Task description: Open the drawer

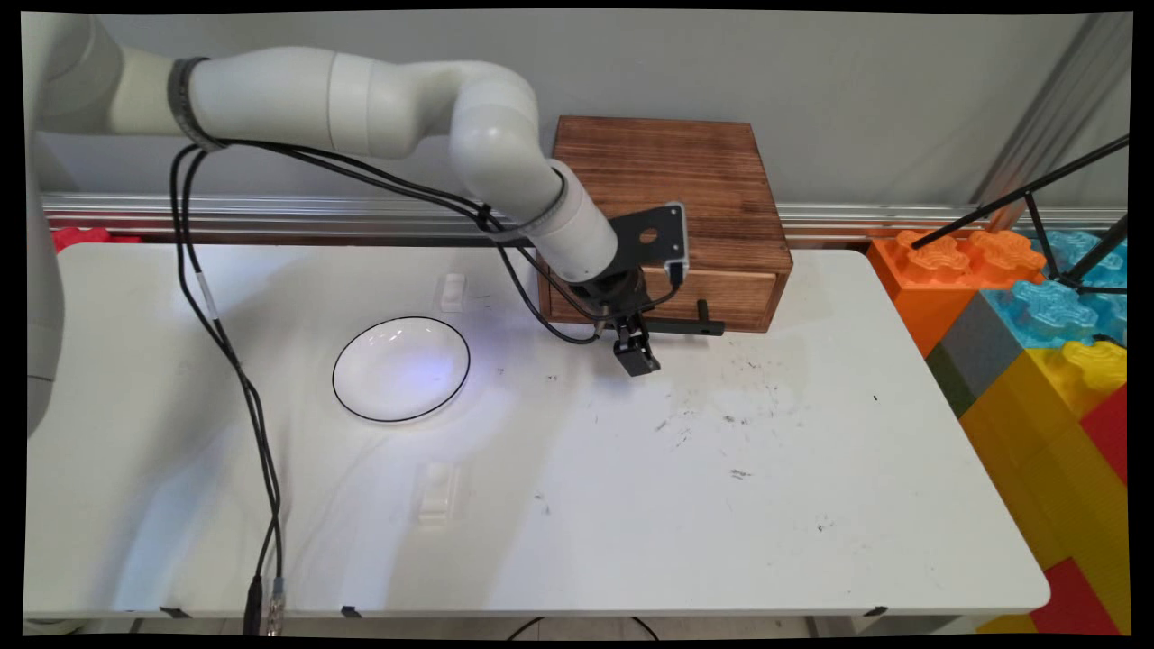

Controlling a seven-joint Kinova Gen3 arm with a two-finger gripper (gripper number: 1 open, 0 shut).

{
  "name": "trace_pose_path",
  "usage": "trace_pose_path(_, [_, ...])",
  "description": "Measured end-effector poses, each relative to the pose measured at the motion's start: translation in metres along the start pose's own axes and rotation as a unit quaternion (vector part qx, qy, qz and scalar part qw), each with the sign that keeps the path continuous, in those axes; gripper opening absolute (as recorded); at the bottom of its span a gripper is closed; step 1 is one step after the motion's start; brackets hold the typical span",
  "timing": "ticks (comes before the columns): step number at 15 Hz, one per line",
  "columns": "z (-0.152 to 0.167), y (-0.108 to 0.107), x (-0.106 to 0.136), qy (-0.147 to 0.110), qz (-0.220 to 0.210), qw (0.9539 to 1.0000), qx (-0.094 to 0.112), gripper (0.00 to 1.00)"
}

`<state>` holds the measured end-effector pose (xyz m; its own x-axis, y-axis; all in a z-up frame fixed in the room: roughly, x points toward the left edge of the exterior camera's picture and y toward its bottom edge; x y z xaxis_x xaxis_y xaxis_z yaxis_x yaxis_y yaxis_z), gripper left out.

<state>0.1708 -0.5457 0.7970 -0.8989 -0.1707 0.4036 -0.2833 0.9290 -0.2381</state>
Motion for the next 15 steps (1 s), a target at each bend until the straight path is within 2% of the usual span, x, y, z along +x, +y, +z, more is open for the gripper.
trace_pose_path(8, [0.029, 0.004, 0.001, 0.005, 0.006, 1.0, -0.004, 1.0])
trace_pose_path(15, [0.039, 0.013, 0.002, 0.012, 0.01, 0.9998, -0.015, 1.0])
